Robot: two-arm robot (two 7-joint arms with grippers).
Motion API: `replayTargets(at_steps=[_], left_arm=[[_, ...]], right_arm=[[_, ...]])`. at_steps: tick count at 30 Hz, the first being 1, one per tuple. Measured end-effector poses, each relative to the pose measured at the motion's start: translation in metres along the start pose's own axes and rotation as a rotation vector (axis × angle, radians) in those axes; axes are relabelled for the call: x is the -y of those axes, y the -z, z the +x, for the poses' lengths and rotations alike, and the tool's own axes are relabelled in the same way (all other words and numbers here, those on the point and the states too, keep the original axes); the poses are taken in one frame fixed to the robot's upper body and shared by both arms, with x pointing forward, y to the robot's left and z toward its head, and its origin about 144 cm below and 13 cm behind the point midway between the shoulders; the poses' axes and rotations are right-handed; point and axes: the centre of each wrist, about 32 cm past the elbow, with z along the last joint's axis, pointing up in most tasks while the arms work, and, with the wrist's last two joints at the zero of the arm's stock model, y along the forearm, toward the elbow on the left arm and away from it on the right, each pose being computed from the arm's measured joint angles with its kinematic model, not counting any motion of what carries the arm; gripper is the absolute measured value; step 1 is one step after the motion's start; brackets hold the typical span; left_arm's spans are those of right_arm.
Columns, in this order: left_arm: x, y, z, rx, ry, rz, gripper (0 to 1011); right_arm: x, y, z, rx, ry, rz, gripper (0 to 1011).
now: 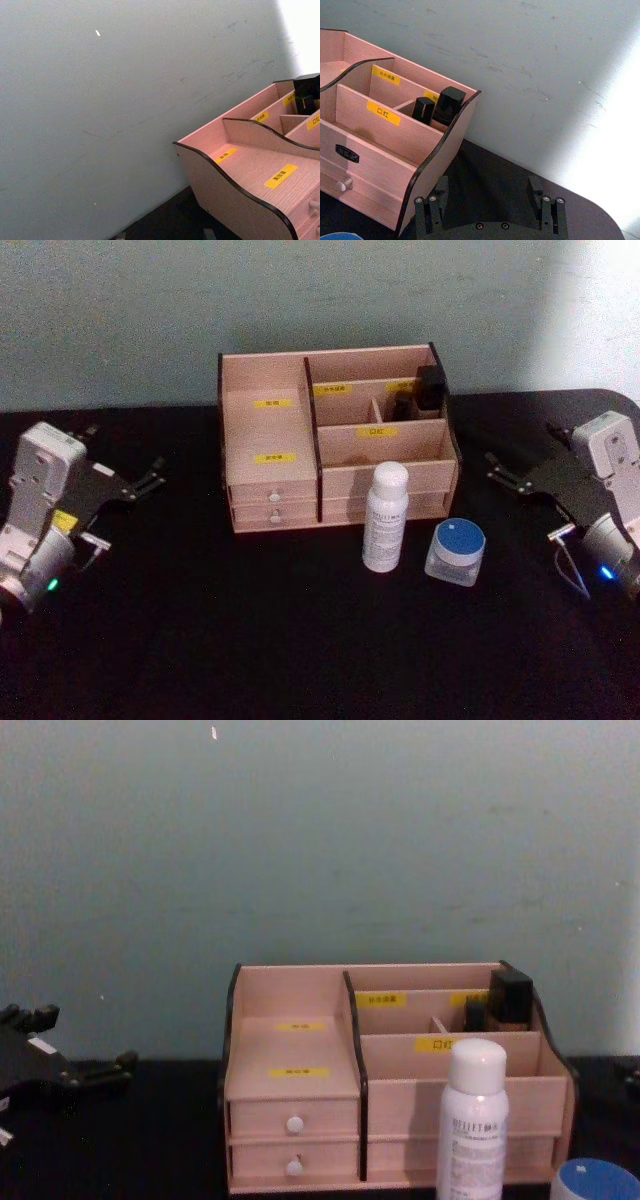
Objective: Pick up the facial cleanser and watermelon frost from the table and place them into the tiered storage box.
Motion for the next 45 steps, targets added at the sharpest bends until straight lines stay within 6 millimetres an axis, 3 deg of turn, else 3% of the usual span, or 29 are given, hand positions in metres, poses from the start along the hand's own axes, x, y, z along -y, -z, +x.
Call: replayTargets(at_steps=[45], left_arm=[[0.0,0.0,0.0,0.0,0.0,0.0,1001]], right_arm=[[0.0068,-0.0008,0.0057,-0.009,-0.021,0.028,1002]])
